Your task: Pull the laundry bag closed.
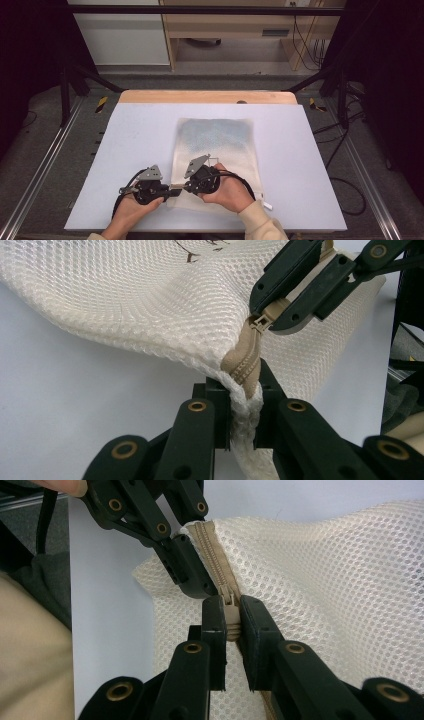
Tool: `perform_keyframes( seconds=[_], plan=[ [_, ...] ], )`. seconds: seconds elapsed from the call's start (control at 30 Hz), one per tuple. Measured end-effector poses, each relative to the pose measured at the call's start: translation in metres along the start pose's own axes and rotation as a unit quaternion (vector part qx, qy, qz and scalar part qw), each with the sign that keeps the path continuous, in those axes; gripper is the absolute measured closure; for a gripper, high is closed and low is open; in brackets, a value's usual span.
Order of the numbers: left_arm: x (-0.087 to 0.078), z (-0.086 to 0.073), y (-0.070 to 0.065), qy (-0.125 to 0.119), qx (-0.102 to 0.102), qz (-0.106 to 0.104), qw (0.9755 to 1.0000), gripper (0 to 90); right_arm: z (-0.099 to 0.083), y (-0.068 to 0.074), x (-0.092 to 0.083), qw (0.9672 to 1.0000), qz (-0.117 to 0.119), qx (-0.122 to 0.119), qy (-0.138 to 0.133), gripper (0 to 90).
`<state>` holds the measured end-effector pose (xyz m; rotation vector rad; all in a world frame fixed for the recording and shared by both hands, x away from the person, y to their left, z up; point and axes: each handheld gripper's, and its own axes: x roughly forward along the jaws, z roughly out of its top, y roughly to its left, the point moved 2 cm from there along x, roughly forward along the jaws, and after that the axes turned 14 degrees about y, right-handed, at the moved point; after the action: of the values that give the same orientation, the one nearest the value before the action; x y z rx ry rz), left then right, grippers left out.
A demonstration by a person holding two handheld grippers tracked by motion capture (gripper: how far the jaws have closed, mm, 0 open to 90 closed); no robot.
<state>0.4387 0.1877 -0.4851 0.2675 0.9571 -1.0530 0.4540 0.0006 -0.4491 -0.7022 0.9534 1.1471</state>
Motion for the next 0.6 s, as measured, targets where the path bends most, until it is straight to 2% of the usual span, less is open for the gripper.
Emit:
perform_keyframes(
  seconds=[0.6],
  plan=[
    [0.0034, 0.005, -0.0049, -0.001, 0.008, 0.002, 1.0, 81.9, -0.0072, -0.0017, -0.0052, 1.0, -0.002, 0.005, -0.001, 81.9]
  ],
)
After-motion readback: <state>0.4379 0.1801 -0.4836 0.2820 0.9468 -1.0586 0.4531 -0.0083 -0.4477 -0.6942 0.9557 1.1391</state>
